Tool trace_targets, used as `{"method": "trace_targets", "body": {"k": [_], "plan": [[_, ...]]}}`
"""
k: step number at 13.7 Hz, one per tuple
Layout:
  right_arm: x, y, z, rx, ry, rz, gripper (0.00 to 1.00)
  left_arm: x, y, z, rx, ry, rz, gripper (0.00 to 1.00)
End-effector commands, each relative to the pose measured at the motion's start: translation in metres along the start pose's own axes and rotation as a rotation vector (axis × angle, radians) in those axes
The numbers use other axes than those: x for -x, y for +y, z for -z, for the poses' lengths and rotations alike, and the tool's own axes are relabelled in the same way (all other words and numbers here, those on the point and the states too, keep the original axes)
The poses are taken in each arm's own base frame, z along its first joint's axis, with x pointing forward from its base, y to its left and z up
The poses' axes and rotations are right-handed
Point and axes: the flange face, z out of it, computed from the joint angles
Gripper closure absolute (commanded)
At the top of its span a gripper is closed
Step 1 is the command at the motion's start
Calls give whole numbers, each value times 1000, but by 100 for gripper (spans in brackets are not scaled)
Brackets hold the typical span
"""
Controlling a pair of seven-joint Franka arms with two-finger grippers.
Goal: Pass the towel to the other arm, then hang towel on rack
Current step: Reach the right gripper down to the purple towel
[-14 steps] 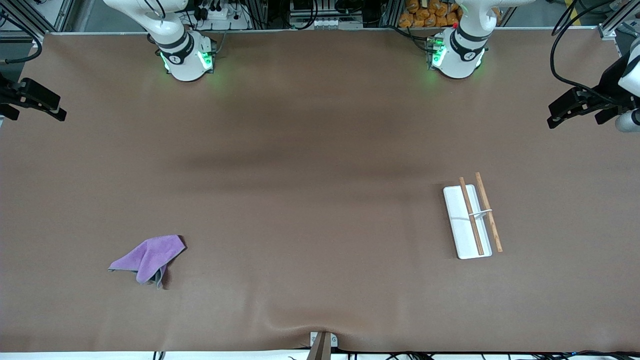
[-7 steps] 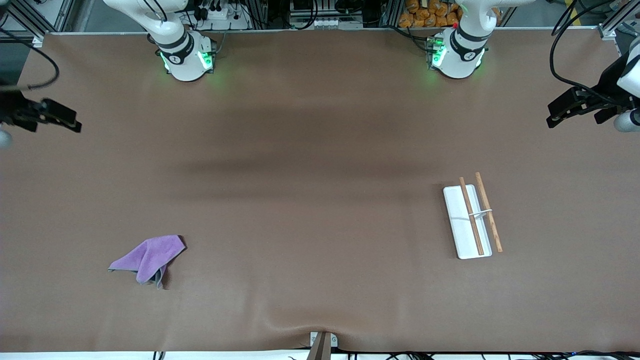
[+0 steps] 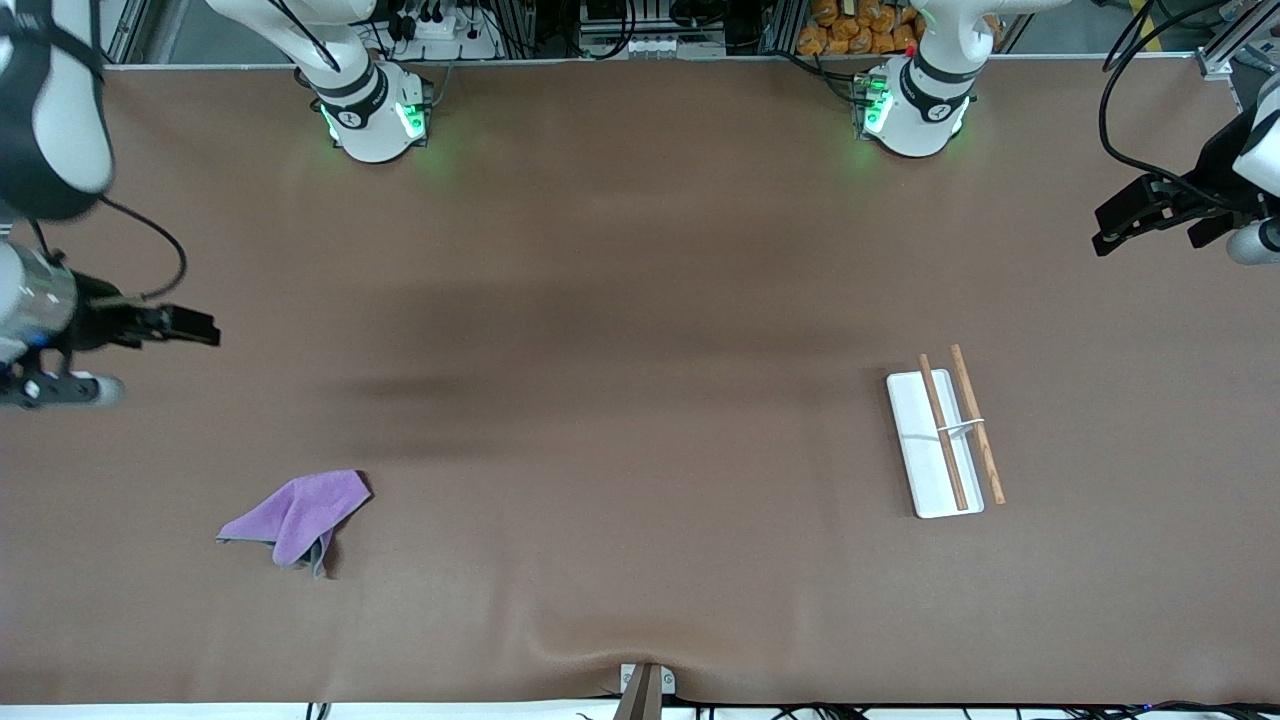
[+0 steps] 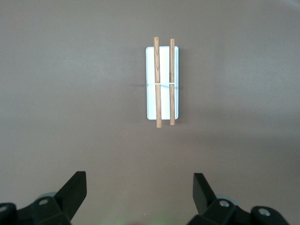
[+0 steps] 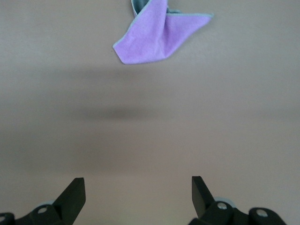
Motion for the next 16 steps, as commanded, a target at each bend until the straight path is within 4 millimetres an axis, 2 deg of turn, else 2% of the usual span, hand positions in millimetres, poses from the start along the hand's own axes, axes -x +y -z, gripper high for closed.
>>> {"method": "trace_targets", "body": {"k": [1,4,7,10,12,14,16], "plan": [[-33,-7,-35,13,11,73,0,3,-3,3,-18,6,-11,0],[-67,-4,-73,25,83,153,0,0,-3,0,-18,3,-9,0],[-102,-1,-128,21,147,143,0,-3,-4,-3,-17,6,-8,0],[-126,11,-180,12,195,119,0,-6,-3,-5,-16,9,-8,0],[-134,12,-208,-24,200,12,0,-6,-3,-5,-16,10,-8,0],[-137,10,-217,-36,207,-33,0,-7,-2,-7,-16,9,-10,0],[-142,25,-225,-28,246,-42,0,-7,-2,-8,-16,7,-10,0]]}}
